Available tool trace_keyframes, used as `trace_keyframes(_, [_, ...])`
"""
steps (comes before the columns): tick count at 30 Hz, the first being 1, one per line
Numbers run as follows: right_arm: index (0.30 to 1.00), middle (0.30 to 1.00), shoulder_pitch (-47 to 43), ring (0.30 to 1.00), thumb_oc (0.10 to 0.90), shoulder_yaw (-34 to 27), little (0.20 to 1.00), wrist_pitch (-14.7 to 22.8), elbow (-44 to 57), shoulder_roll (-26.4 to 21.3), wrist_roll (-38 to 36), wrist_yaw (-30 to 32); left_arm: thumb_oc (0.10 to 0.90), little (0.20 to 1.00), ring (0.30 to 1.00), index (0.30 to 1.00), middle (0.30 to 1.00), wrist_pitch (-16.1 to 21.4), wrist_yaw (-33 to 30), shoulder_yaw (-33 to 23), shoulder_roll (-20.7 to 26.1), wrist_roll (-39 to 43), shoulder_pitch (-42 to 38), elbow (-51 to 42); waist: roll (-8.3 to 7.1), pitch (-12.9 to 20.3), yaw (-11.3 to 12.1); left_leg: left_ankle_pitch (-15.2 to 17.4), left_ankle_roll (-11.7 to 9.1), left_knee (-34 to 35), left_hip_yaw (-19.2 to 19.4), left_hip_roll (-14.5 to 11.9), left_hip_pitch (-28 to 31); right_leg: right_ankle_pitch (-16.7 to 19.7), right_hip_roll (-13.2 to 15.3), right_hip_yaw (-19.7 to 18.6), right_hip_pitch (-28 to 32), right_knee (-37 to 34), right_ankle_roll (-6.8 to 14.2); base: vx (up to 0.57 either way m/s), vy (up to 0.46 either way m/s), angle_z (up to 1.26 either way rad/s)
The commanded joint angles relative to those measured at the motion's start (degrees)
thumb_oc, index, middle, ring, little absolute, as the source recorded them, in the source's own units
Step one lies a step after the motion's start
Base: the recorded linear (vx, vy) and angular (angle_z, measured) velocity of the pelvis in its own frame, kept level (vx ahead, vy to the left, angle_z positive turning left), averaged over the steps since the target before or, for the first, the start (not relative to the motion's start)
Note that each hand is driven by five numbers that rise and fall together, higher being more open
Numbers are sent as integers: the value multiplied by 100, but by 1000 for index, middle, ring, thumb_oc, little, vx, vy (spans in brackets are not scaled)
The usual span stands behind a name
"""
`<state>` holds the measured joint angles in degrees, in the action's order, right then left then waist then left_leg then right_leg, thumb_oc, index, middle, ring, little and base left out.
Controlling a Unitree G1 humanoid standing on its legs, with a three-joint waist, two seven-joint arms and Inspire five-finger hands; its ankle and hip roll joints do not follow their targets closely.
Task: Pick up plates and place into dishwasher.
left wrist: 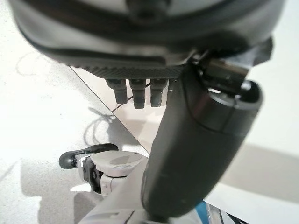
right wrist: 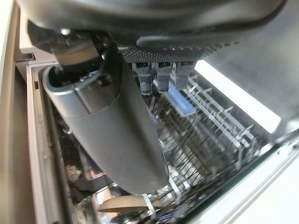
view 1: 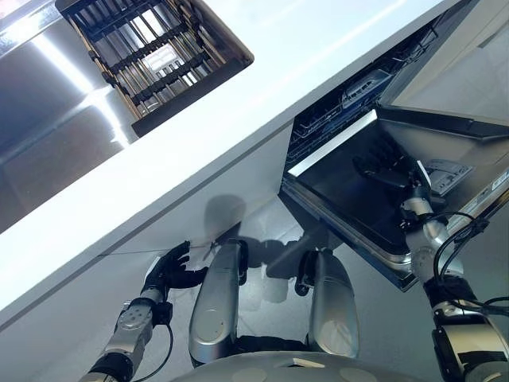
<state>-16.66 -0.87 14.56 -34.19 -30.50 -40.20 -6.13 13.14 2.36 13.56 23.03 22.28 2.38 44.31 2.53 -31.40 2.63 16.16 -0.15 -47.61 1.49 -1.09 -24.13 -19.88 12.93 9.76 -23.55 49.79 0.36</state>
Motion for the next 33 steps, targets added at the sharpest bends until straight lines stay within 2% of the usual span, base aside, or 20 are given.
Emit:
trace_keyframes(1, [900, 900, 195, 900, 800, -551, 900, 1249, 764, -40, 432, 1129, 800, 900, 900, 900, 900, 602, 28, -159, -252, -291, 406, -115, -221, 656, -217, 388, 526, 153, 300, 1, 477, 272, -301, -78, 503, -192, -258, 18, -4, -7])
trace_keyframes(2, [900, 900, 290, 900, 800, -638, 900, 1302, 838, 3, 491, 1237, 800, 900, 900, 900, 900, 598, 14, -162, -281, -305, 395, -100, -234, 695, -271, 331, 519, 263, 308, -6, 523, 334, -328, -94, 527, -296, -246, 25, -3, -16])
trace_keyframes(5, [900, 900, 605, 900, 800, -905, 900, 1439, 1044, 51, 1126, 2068, 800, 900, 900, 900, 900, 627, 15, -161, -367, -351, 330, 4, -280, 773, -443, 273, 488, 503, 354, -66, 714, 429, -414, -184, 687, -571, -196, 28, -7, -32])
trace_keyframes(7, [900, 900, 758, 900, 800, -1230, 900, 1296, 940, -67, 995, 2611, 800, 900, 900, 900, 900, 673, 65, -133, -388, -377, 267, 86, -315, 848, -574, 230, 454, 668, 427, -113, 864, 512, -479, -252, 821, -806, -155, 47, -17, -30])
trace_keyframes(9, [900, 900, 812, 900, 800, -1422, 900, 1282, 780, -155, 900, 2757, 800, 900, 900, 900, 900, 710, 92, -99, -386, -357, 228, 121, -326, 886, -634, 212, 431, 755, 480, -139, 939, 546, -516, -274, 893, -934, -139, 41, -16, -20])
trace_keyframes(11, [900, 900, 893, 900, 800, -1637, 900, 1269, 562, -316, 923, 3153, 800, 900, 900, 900, 900, 779, 126, -37, -368, -295, 173, 137, -330, 918, -698, 201, 406, 836, 552, -157, 1027, 576, -565, -301, 987, -1073, -135, 42, -8, -17])
trace_keyframes(13, [900, 900, 960, 900, 800, -1828, 900, 1219, 381, -423, 688, 3330, 800, 900, 900, 900, 900, 787, 135, 10, -342, -261, 145, 75, -328, 939, -738, 246, 403, 818, 600, -163, 1040, 574, -579, -313, 1000, -1087, -142, 23, -1, -17])
trace_keyframes(17, [900, 900, 1014, 900, 800, -2037, 900, 1372, -88, -508, 466, 3456, 800, 900, 900, 900, 900, 801, 180, 94, -294, -208, 33, 32, -313, 950, -777, 294, 410, 761, 650, -145, 1016, 567, -599, -337, 963, -1051, -160, -4, -3, -6])
trace_keyframes(21, [900, 900, 1129, 900, 800, -2014, 900, 1361, -391, -437, 382, 3298, 800, 900, 900, 900, 900, 762, 246, 137, -259, -197, 19, -42, -283, 947, -806, 258, 390, 796, 676, -118, 1017, 613, -606, -348, 948, -1085, -153, -9, -3, -6])
trace_keyframes(23, [900, 900, 1132, 900, 800, -1924, 900, 1126, -579, -387, -45, 2643, 800, 900, 900, 900, 900, 728, 281, 149, -244, -210, 17, -97, -267, 941, -804, 246, 388, 798, 676, -103, 1015, 630, -601, -345, 948, -1107, -161, -3, -7, -10])
trace_keyframes(26, [900, 900, 1027, 900, 800, -1616, 900, 286, -1229, -272, -1000, 1010, 800, 900, 900, 900, 900, 649, 355, 133, -212, -270, -38, -132, -238, 937, -735, 232, 384, 749, 640, -60, 994, 640, -570, -314, 960, -1104, -192, 16, -23, -6])
trace_keyframes(27, [900, 900, 1011, 900, 800, -1602, 900, 294, -1291, -277, -1016, 927, 800, 900, 900, 900, 900, 645, 359, 134, -208, -270, -44, -132, -238, 937, -732, 230, 383, 742, 637, -58, 988, 638, -567, -310, 957, -1099, -194, 9, -30, -4])
trace_keyframes(29, [900, 900, 908, 900, 800, -1451, 900, -316, -1716, -219, -1309, 139, 800, 900, 900, 900, 900, 616, 409, 144, -187, -294, -103, -127, -219, 938, -667, 214, 378, 698, 602, -37, 967, 631, -545, -277, 957, -1066, -209, 13, -44, -7])
trace_keyframes(31, [900, 900, 749, 900, 800, -1248, 900, -729, -2189, -149, -1291, -338, 800, 900, 900, 900, 900, 575, 465, 190, -156, -362, -152, -159, -185, 939, -575, 199, 389, 683, 563, -12, 978, 630, -525, -236, 956, -1013, -219, 25, -61, -4])
trace_keyframes(33, [900, 900, 558, 900, 800, -1063, 900, -971, -2486, -105, -1287, -776, 800, 900, 900, 900, 900, 571, 478, 246, -146, -415, -180, -160, -153, 922, -494, 207, 400, 646, 521, 13, 970, 627, -505, -202, 951, -951, -221, 20, -58, 4])
